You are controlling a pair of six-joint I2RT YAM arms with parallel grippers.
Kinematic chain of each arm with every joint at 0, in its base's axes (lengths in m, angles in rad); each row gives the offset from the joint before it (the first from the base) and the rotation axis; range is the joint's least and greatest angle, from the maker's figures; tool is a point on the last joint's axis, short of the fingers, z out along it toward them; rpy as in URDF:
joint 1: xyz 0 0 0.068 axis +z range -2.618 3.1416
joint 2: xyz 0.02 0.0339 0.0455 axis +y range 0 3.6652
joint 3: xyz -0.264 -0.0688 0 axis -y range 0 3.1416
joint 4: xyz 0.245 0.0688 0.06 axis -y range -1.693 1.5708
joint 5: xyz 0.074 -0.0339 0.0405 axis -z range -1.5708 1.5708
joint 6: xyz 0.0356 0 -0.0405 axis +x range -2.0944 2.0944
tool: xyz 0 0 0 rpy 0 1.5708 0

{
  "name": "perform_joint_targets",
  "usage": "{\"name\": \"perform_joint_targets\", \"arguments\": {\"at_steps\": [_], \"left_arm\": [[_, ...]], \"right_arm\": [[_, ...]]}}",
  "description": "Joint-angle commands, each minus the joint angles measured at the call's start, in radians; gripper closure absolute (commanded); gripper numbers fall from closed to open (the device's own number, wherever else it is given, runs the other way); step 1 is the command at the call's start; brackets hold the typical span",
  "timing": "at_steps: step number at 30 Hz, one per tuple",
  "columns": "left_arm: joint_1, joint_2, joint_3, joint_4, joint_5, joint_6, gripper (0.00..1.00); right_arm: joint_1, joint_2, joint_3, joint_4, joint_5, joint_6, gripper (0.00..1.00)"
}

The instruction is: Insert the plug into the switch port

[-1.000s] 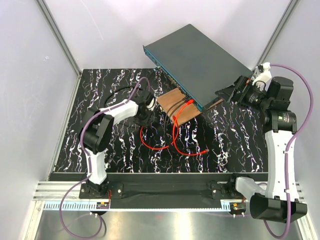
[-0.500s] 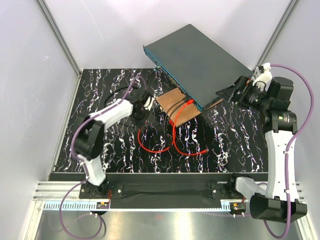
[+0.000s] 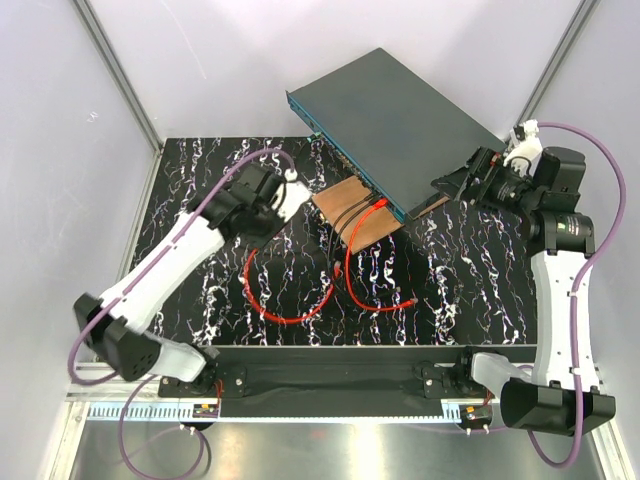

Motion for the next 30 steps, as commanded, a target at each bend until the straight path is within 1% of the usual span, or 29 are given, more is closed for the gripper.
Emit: {"name": "perform_joint_targets", "arguments": {"at_steps": [1,2,4,7,9,10,11,12,13,14,16,17,18,20,21,22,23,26,30], "left_arm": [[-0.015,-0.128,0.031,-0.182,0.131,0.231,1.00],[-0.026,-0.162,0.034,-0.209,0.178,0.260,1.00],[-0.033,-0.203,0.034,-0.233,0.182,0.319,1.00],[-0.038,-0.273,0.043,-0.254,0.201,0.391,1.00],[-0.039,-0.315,0.062,-0.262,0.261,0.418,1.00],[-0.039,-0.335,0.066,-0.242,0.289,0.419,1.00],[-0.039,-0.348,0.072,-0.230,0.359,0.414,1.00],[-0.041,-0.369,0.080,-0.214,0.390,0.394,1.00],[-0.044,-0.378,0.079,-0.158,0.404,0.367,1.00],[-0.056,-0.383,0.080,-0.133,0.424,0.347,1.00],[-0.076,-0.385,0.089,-0.058,0.422,0.290,1.00],[-0.096,-0.382,0.092,-0.033,0.412,0.278,1.00],[-0.111,-0.379,0.094,-0.009,0.400,0.262,1.00],[-0.147,-0.359,0.106,0.039,0.389,0.244,1.00],[-0.156,-0.346,0.132,0.050,0.389,0.235,1.00],[-0.167,-0.330,0.146,0.062,0.392,0.227,1.00],[-0.182,-0.299,0.163,0.066,0.404,0.216,1.00],[-0.214,-0.215,0.236,0.083,0.421,0.155,1.00],[-0.262,-0.123,0.312,0.119,0.401,0.072,1.00]], "right_arm": [[-0.004,0.007,0.050,0.007,-0.036,-0.025,0.00],[-0.004,0.010,0.051,0.007,-0.040,-0.023,0.00],[-0.004,0.013,0.054,0.008,-0.053,-0.023,0.00],[-0.004,0.021,0.059,0.028,-0.109,-0.008,0.00],[-0.004,0.022,0.058,0.051,-0.183,0.013,0.00],[-0.002,0.024,0.053,0.089,-0.218,0.026,0.00],[-0.002,0.021,0.047,0.118,-0.299,0.041,0.00],[-0.002,0.021,0.030,0.149,-0.332,0.084,0.00],[-0.001,0.018,0.019,0.216,-0.361,0.110,0.01],[-0.001,0.008,0.010,0.252,-0.417,0.130,0.03],[0.013,0.004,0.007,0.293,-0.453,0.162,0.06],[0.021,-0.001,0.012,0.295,-0.473,0.158,0.07],[0.032,-0.002,0.018,0.295,-0.482,0.152,0.10],[0.079,-0.009,0.035,0.281,-0.496,0.141,0.14],[0.100,-0.012,0.045,0.270,-0.489,0.117,0.19],[0.160,-0.015,0.051,0.235,-0.475,0.100,0.21],[0.179,-0.022,0.051,0.231,-0.467,0.087,0.23],[0.228,-0.038,0.015,0.264,-0.450,0.116,0.26],[0.295,-0.033,-0.013,0.269,-0.415,0.113,0.28]]}}
